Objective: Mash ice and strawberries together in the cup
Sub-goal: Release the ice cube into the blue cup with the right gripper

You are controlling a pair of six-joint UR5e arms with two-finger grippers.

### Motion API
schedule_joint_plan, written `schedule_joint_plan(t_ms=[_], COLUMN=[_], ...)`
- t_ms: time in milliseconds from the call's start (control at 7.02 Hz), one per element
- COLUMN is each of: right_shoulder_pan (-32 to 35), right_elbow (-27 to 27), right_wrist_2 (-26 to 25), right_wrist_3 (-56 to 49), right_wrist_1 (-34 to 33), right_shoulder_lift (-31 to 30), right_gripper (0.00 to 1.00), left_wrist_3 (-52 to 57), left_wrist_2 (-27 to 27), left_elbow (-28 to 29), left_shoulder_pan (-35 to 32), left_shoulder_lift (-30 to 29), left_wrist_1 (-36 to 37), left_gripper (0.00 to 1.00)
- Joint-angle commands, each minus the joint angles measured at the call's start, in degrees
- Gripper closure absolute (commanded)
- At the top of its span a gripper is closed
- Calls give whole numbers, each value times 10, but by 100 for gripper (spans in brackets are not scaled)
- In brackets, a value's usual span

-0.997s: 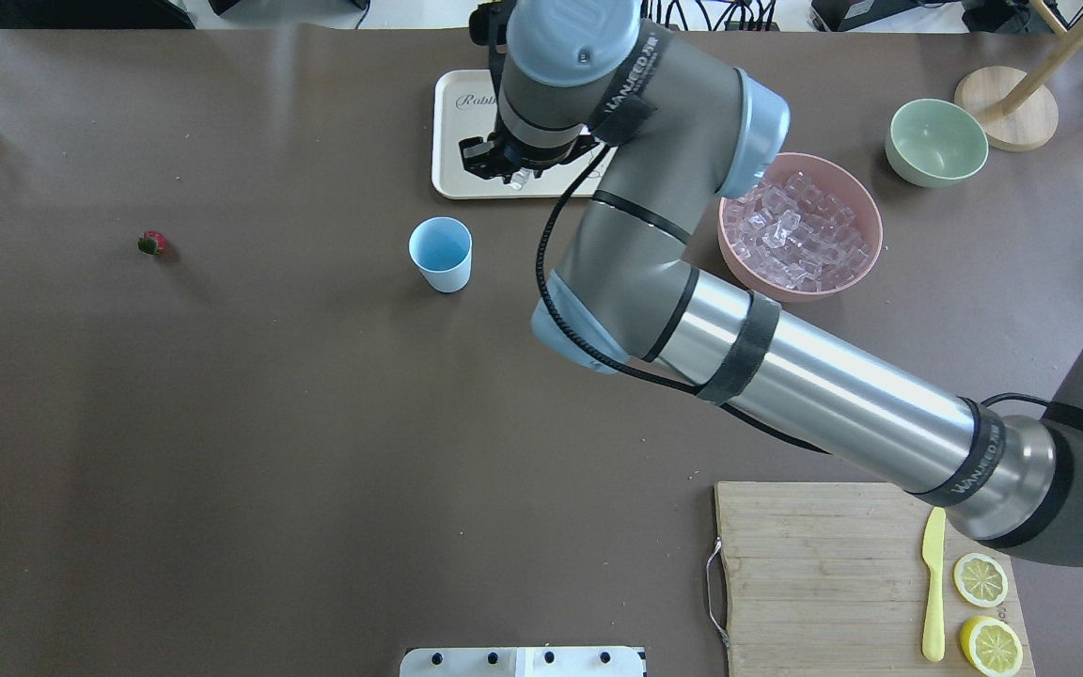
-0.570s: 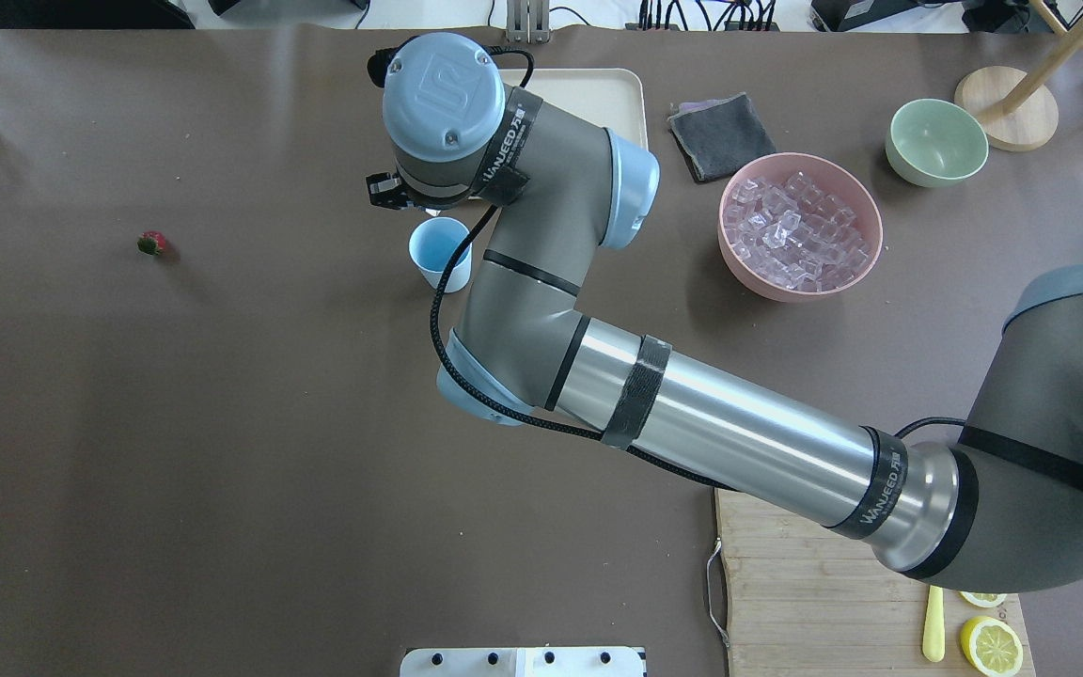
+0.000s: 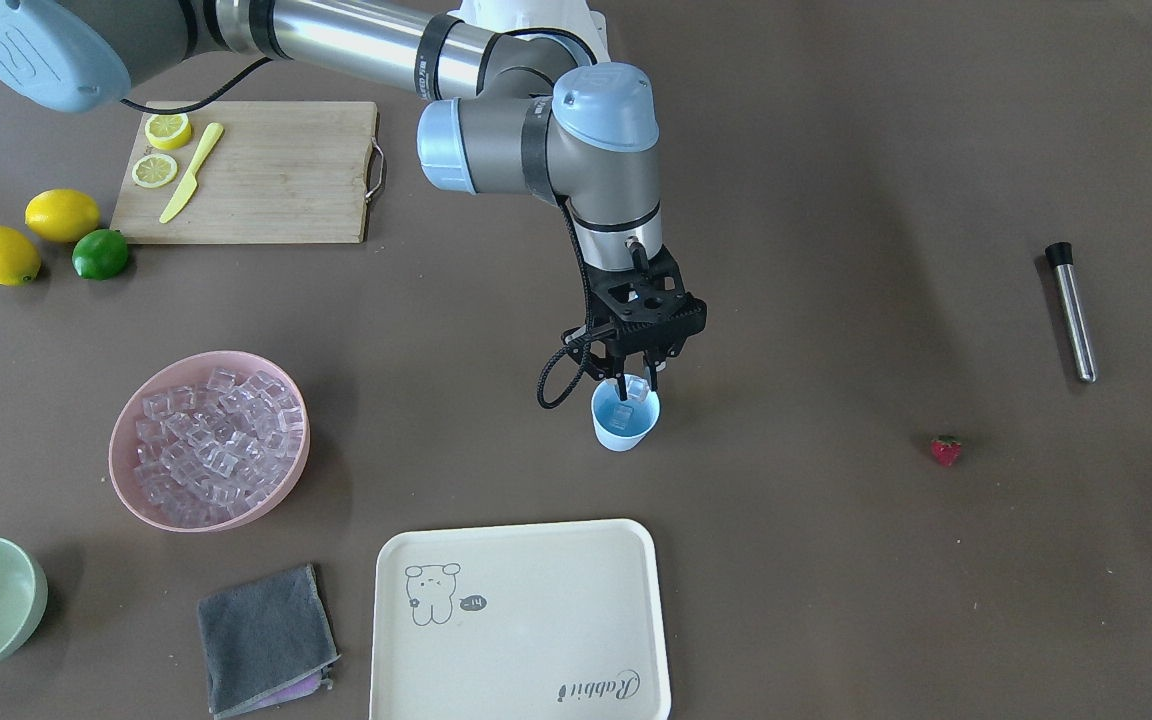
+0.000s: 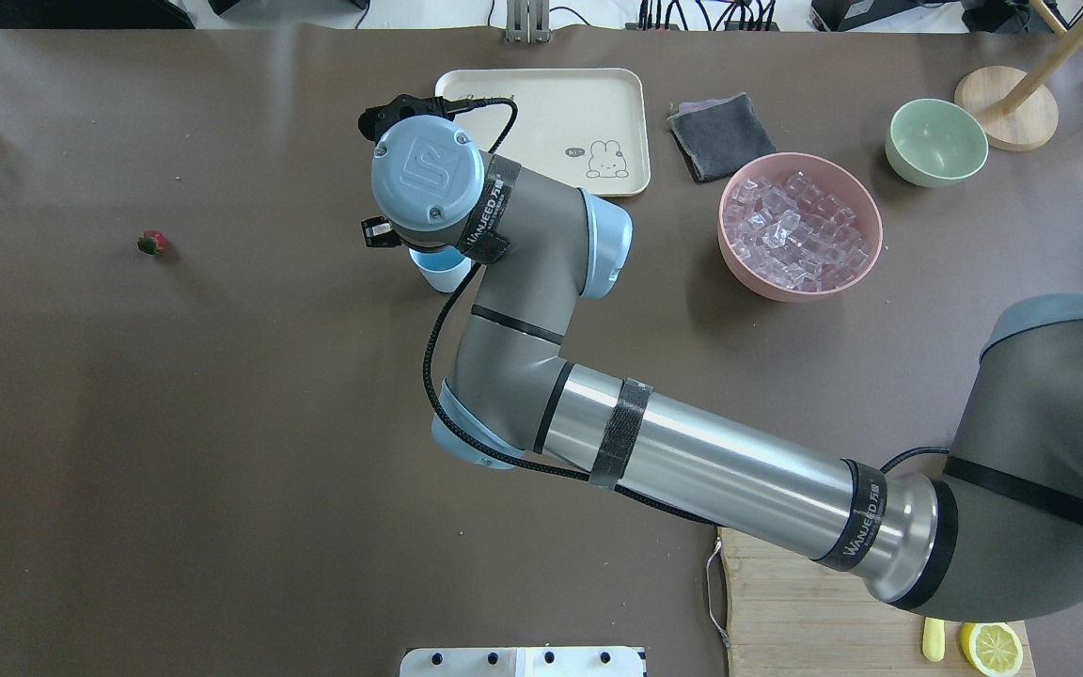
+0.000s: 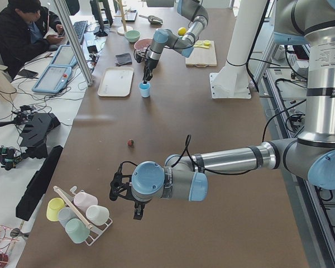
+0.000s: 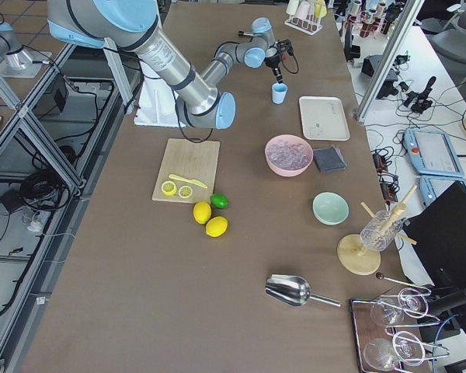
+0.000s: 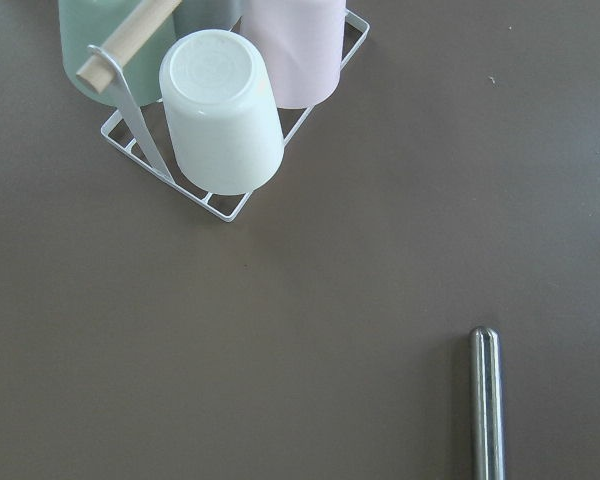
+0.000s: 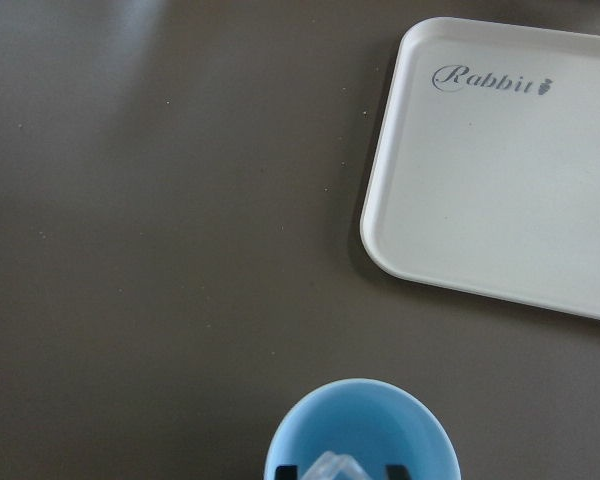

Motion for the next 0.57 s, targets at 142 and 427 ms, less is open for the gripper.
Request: schedule_joint_plan(t_ms=[142,427], right_shoulder_pan=[3,20], right_elbow=[18,83], right_wrist_2=[2,13], right_wrist_3=[2,-9], right_wrist_1=[-5,-6], right_shoulder_lift=[-8,-82], right_gripper=[2,6], left_wrist_3=[0,0], left_wrist_2=[0,0], left_elbow=[-2,-1], left_shoulder_pan=[0,0], left_shoulder_lift=[0,1], left_wrist_1=[-1,-1], left_gripper=[1,1])
